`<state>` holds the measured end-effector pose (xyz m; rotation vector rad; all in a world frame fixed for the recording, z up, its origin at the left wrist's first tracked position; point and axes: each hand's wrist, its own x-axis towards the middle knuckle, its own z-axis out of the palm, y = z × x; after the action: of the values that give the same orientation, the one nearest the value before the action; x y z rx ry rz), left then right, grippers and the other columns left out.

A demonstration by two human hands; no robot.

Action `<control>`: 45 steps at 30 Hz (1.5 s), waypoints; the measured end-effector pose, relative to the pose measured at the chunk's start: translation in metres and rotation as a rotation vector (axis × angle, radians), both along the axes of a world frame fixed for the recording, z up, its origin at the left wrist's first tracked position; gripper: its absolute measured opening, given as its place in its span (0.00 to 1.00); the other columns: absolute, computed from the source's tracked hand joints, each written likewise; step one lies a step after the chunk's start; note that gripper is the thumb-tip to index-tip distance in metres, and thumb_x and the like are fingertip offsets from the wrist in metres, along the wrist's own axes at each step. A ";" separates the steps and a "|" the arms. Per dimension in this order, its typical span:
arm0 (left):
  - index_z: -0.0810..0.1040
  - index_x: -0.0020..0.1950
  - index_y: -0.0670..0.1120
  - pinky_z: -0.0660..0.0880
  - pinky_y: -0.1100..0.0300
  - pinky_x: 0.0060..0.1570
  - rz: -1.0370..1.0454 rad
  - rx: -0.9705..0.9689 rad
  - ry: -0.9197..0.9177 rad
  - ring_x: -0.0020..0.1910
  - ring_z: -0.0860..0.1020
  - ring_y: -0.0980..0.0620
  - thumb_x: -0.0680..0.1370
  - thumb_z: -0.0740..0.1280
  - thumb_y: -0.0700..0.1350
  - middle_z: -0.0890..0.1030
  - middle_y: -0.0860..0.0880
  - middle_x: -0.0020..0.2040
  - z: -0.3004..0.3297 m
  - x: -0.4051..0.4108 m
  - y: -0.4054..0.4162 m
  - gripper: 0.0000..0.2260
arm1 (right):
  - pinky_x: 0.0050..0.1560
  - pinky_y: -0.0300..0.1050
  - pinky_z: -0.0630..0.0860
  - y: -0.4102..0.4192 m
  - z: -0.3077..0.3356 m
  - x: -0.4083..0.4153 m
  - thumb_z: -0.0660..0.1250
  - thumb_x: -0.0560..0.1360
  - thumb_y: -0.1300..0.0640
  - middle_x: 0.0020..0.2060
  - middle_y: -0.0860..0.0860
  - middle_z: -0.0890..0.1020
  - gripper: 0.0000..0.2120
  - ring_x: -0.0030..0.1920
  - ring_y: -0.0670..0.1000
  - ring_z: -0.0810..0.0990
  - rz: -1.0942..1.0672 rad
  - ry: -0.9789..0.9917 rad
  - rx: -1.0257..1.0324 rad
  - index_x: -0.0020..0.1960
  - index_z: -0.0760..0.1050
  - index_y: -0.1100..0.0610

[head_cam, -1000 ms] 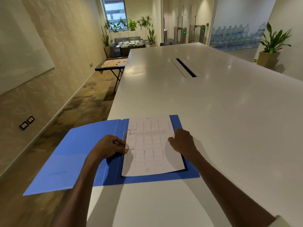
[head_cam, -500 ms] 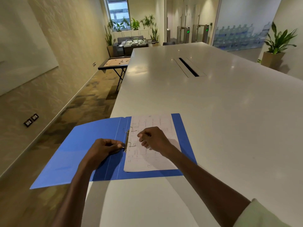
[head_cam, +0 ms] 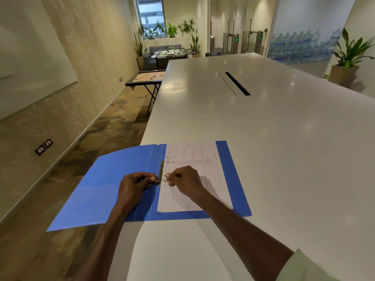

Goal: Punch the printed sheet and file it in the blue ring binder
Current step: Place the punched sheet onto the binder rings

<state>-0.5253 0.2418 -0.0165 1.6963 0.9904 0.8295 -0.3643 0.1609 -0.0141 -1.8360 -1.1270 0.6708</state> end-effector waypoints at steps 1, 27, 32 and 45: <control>0.85 0.49 0.40 0.79 0.68 0.42 0.008 0.017 0.006 0.43 0.84 0.52 0.77 0.69 0.37 0.86 0.45 0.43 -0.002 0.001 0.001 0.05 | 0.47 0.38 0.72 0.002 0.000 -0.001 0.67 0.77 0.50 0.42 0.53 0.86 0.14 0.42 0.46 0.81 -0.007 -0.008 -0.009 0.47 0.84 0.59; 0.84 0.47 0.36 0.80 0.68 0.41 0.018 0.069 0.087 0.38 0.84 0.52 0.75 0.68 0.32 0.85 0.41 0.41 0.004 0.008 0.003 0.05 | 0.39 0.41 0.77 0.032 0.007 0.009 0.72 0.72 0.48 0.38 0.51 0.85 0.15 0.34 0.47 0.80 0.025 -0.063 -0.300 0.46 0.83 0.62; 0.85 0.47 0.38 0.78 0.72 0.38 0.002 0.129 0.153 0.38 0.83 0.54 0.74 0.70 0.34 0.85 0.44 0.39 0.012 0.009 -0.001 0.04 | 0.36 0.40 0.72 0.031 0.007 0.007 0.71 0.72 0.47 0.38 0.51 0.85 0.16 0.30 0.45 0.75 0.007 -0.093 -0.296 0.46 0.83 0.61; 0.85 0.48 0.42 0.79 0.69 0.41 0.075 0.122 0.195 0.37 0.82 0.58 0.75 0.71 0.39 0.84 0.49 0.39 0.019 0.009 -0.018 0.04 | 0.41 0.42 0.77 0.003 0.009 -0.002 0.71 0.74 0.52 0.42 0.53 0.85 0.11 0.39 0.48 0.80 0.001 -0.061 -0.120 0.46 0.84 0.60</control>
<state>-0.5161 0.2238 0.0026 1.8813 1.1615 0.7977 -0.3660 0.1639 -0.0046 -1.9695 -1.1486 0.7007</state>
